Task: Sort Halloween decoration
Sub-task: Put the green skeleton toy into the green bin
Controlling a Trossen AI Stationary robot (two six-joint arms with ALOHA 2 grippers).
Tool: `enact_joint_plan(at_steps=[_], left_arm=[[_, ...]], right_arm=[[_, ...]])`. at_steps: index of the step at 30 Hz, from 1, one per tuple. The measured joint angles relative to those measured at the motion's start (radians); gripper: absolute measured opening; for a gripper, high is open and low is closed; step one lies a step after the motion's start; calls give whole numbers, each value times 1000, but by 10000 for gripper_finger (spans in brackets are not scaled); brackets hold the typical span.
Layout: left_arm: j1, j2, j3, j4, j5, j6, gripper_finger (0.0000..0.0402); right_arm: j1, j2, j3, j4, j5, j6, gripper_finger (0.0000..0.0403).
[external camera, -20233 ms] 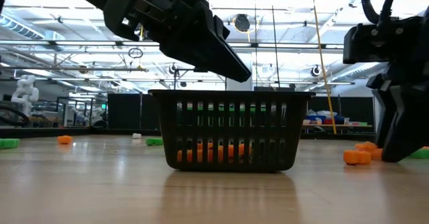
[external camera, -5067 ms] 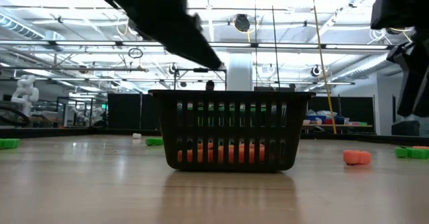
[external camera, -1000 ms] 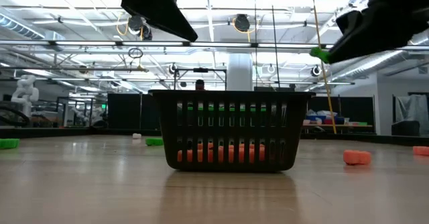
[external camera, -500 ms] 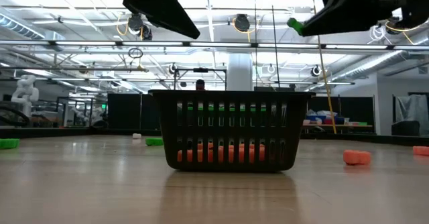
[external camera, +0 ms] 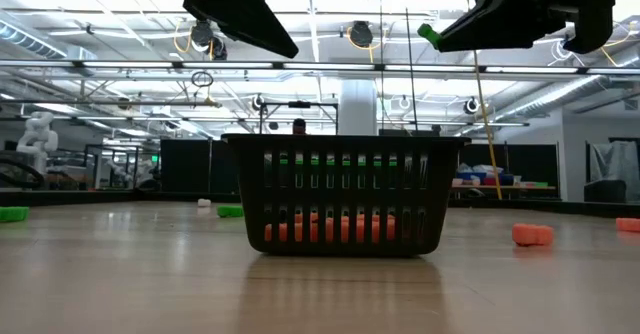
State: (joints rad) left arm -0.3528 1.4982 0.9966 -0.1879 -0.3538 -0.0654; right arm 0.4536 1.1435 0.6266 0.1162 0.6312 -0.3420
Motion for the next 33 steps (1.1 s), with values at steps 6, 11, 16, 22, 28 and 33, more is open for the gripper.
enact_joint_plan(at_steps=[6, 11, 16, 22, 28, 33], left_arm=[[0, 6, 0, 0, 0, 0, 136], [0, 21, 0, -1, 0, 0, 136], [0, 21, 0, 5, -5, 0, 136], [0, 21, 0, 18, -7, 19, 136], [0, 8, 0, 15, -75, 52, 136], [0, 6, 1, -7, -100, 53, 136]], right_arm=[[-4, 0, 0, 0, 0, 6, 6], [-4, 0, 0, 1, 0, 37, 7], [-4, 0, 0, 9, 0, 72, 8], [-11, 0, 0, 73, -1, 102, 8], [-59, 6, 0, 93, -5, 124, 8], [-135, 11, 28, 101, -67, 127, 8]])
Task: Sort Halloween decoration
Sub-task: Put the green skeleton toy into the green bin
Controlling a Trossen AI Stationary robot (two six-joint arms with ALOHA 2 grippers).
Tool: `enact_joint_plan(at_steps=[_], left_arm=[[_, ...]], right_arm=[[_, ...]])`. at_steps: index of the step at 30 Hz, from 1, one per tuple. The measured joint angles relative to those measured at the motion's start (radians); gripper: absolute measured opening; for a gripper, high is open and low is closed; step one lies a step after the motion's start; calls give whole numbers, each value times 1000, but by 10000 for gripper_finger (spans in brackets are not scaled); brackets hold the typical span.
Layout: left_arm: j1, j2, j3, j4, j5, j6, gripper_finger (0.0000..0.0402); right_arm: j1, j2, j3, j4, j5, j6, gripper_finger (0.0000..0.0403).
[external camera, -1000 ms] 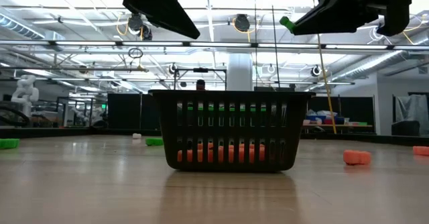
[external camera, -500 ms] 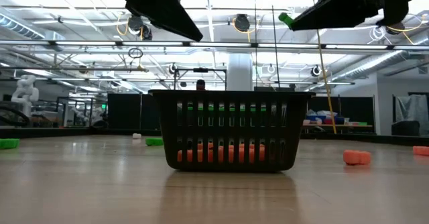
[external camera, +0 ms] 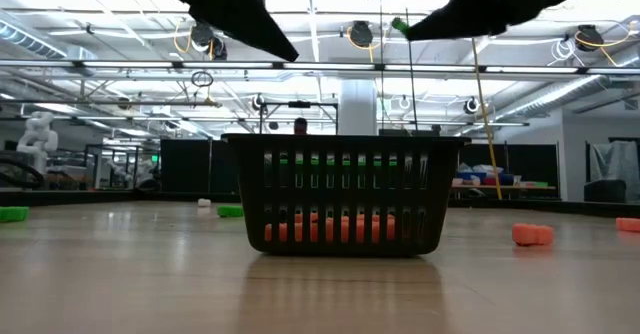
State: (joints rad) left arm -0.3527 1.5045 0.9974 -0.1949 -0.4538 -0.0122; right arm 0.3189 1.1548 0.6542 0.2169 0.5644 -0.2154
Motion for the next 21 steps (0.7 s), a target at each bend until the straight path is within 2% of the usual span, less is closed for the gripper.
enact_joint_plan(at_steps=[4, 8, 11, 16, 21], left_arm=[[0, 0, 0, -31, -53, -7, 136], [4, 0, 0, -20, -89, -7, 136], [10, 0, 0, -17, -101, -7, 136], [14, 0, 0, -16, -101, -7, 136], [12, 0, 0, -17, -101, -7, 136]], right_arm=[[-88, 44, 7, 11, -101, 86, 8], [-147, 143, 7, 78, -110, 203, 8], [-164, 230, 7, 146, -151, 212, 8], [-178, 373, 7, 289, -157, 240, 9], [-182, 465, 7, 354, -177, 299, 9]])
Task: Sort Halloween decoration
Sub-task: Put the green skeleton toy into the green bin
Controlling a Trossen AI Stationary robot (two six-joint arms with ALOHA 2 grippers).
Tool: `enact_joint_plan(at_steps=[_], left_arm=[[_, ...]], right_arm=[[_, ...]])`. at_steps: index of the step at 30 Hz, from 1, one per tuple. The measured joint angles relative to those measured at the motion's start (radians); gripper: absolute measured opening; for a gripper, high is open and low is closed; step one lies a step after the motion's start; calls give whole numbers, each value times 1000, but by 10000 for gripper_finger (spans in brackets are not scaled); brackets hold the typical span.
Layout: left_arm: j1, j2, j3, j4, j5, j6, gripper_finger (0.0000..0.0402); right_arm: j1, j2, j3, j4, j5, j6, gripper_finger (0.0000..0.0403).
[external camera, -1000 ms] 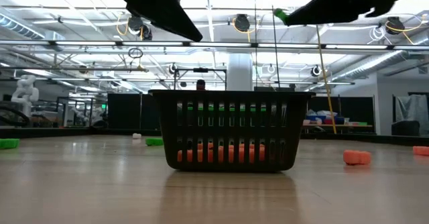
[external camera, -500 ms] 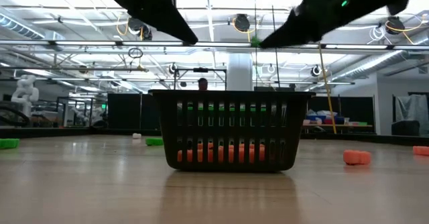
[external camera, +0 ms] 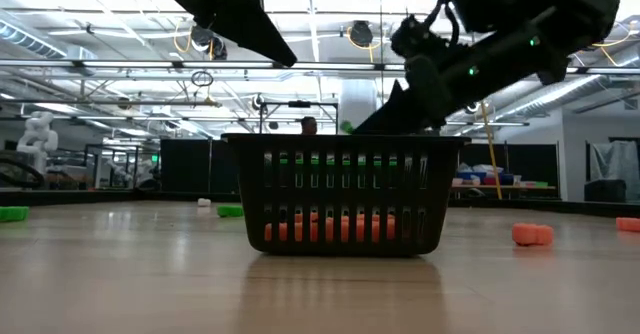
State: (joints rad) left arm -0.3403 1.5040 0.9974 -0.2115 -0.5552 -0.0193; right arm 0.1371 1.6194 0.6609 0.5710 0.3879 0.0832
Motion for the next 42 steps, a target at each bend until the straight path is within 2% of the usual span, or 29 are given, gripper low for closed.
enact_joint_plan(at_steps=[10, 24, 33, 38, 42], left_arm=[[0, 0, 0, -11, 0, 0, 136], [0, 0, -1, -16, 0, -10, 136], [0, 0, -5, -108, 1, -100, 136], [0, 0, -50, -112, 0, -152, 136], [0, 0, -82, -116, 0, -211, 136]], right_arm=[[0, 54, 0, 32, 0, 56, 17], [0, 50, 0, 46, -25, 68, 121], [29, -92, 0, 1, -24, -23, 133], [67, -184, 0, -42, -24, -53, 131], [97, -209, 0, -44, -24, -61, 131]])
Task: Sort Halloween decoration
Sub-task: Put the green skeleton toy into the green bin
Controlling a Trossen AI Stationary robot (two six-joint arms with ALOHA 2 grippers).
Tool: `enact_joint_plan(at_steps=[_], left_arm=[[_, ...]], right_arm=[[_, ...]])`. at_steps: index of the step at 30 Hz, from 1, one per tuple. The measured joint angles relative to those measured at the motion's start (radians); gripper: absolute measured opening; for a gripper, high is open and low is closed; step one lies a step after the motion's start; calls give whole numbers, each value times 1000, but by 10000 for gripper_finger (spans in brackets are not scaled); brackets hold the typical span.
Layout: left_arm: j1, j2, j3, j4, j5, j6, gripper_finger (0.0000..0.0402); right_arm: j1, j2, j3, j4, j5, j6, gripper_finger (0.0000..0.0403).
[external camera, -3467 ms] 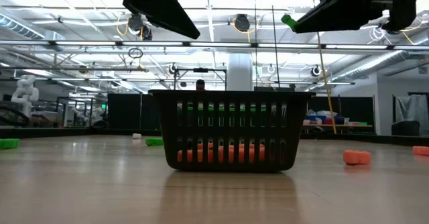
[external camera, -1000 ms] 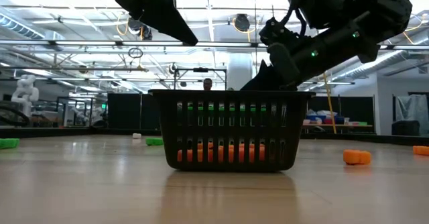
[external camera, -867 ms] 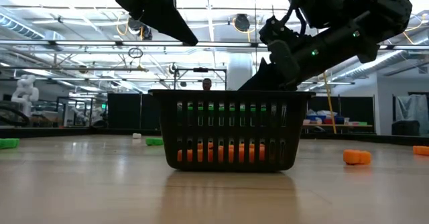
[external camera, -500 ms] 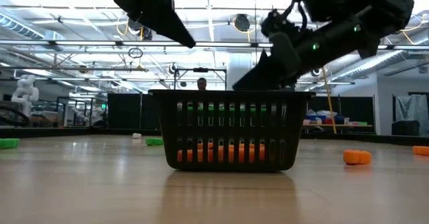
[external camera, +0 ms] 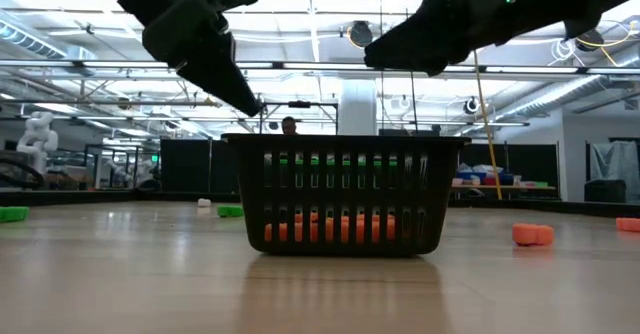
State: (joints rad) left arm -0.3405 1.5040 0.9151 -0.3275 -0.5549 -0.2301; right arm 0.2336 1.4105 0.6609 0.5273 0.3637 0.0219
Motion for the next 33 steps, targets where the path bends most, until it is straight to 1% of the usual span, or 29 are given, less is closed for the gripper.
enact_joint_plan(at_steps=[13, 21, 27, 33], left_arm=[[0, 0, -73, 5, 1, -153, 136], [0, 0, -145, 74, 4, -167, 136], [0, 0, -197, 110, 2, -264, 136], [22, 8, -260, 188, -31, -380, 136]], right_arm=[[71, 13, -1, -10, 0, 14, 130], [89, 13, 0, -69, 0, 11, 130], [96, 13, 0, -124, -2, 15, 130], [96, 13, 0, -129, -2, -2, 130]])
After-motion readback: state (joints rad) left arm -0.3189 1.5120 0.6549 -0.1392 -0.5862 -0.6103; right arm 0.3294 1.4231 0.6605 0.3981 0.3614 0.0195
